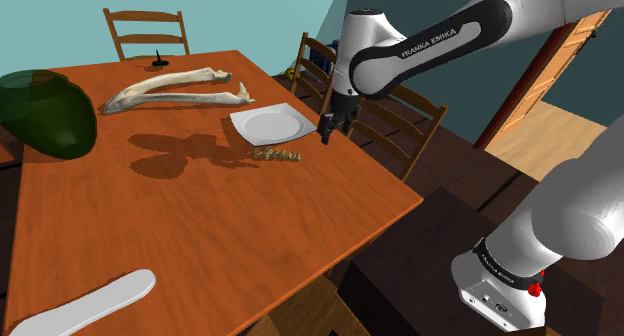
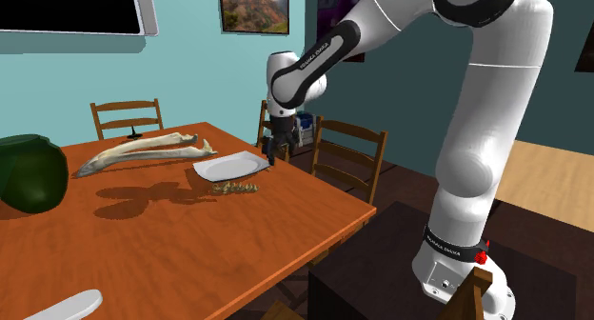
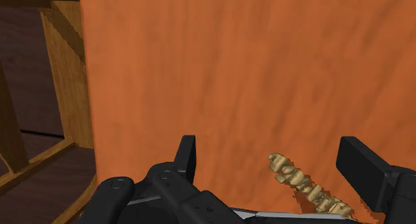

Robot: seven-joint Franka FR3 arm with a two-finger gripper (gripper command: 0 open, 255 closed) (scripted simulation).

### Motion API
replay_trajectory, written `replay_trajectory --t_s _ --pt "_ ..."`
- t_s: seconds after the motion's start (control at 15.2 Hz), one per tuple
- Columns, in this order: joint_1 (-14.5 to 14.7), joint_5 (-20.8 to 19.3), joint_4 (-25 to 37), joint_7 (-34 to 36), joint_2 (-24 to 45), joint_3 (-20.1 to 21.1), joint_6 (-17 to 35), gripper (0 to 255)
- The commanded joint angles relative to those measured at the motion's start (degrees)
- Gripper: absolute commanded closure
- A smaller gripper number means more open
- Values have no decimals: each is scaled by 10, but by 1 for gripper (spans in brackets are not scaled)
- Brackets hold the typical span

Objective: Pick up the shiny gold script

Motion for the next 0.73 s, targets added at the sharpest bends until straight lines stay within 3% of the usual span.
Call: replay_trajectory --t_s 0.0,0.66 --pt "2 -13 25 6 43 3 25 0" --pt "38 -80 181 43 248 0 97 0"
